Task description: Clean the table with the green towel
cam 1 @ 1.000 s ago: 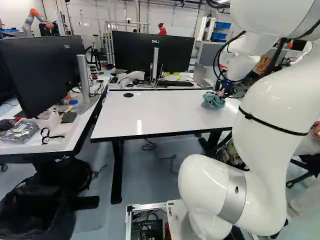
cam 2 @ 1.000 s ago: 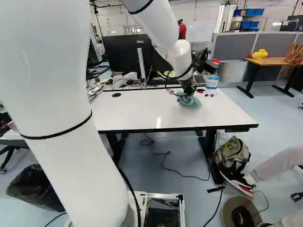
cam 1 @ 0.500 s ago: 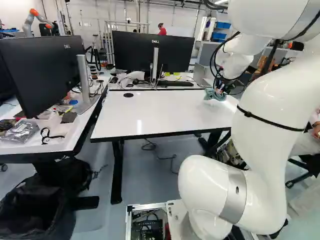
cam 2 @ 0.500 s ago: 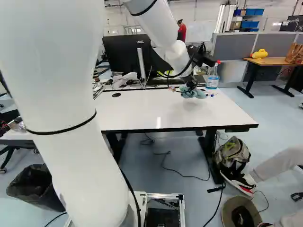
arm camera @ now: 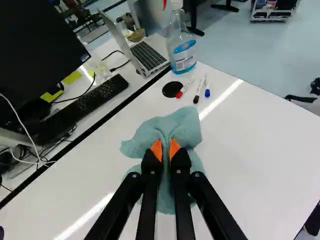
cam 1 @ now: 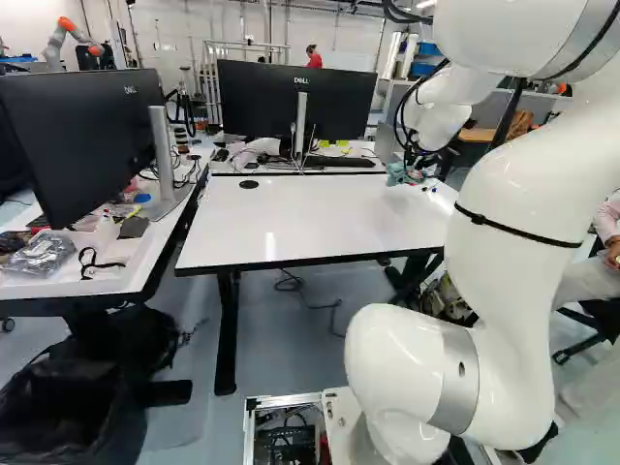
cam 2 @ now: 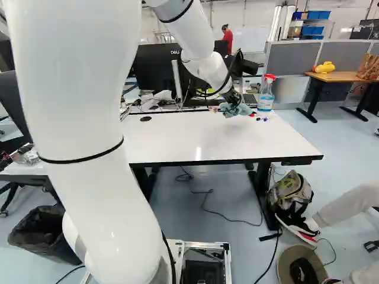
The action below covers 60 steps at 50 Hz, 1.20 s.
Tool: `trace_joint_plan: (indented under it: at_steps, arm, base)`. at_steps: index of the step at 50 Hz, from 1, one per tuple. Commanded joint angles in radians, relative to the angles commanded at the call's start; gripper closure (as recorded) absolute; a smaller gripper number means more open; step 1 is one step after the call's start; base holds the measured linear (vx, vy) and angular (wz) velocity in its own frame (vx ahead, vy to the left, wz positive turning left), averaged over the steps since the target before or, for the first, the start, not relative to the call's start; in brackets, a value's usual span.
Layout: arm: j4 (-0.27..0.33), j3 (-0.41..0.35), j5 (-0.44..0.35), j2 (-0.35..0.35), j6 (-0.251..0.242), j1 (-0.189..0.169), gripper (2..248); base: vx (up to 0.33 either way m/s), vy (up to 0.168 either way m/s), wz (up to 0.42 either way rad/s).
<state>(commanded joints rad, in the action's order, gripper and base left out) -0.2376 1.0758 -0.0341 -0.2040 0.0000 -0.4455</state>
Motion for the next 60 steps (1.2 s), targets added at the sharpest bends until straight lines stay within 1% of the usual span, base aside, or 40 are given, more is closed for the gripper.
trace_joint_plan:
  at_steps: [10, 22, 34, 43, 45, 60]
  arm:
    - [0.105, 0.001, -0.023, -0.001, 0.0, 0.03, 213]
    - [0.231, -0.024, -0.065, 0.021, 0.0, 0.062, 213]
    - [0.355, -0.063, -0.136, 0.057, 0.0, 0.086, 213]
    - [0.442, -0.07, -0.196, 0.063, 0.0, 0.099, 213]
    - [0.455, -0.068, -0.206, 0.062, 0.0, 0.104, 213]
    - [0.455, -0.04, -0.206, 0.036, 0.0, 0.145, 213]
  base:
    - [0.0, 0.0, 0.0]
    - [0.0, 0.0, 0.0]
    - [0.0, 0.0, 0.0]
    - [0.0, 0.0, 0.0]
    - [0.0, 0.0, 0.0]
    - [0.0, 0.0, 0.0]
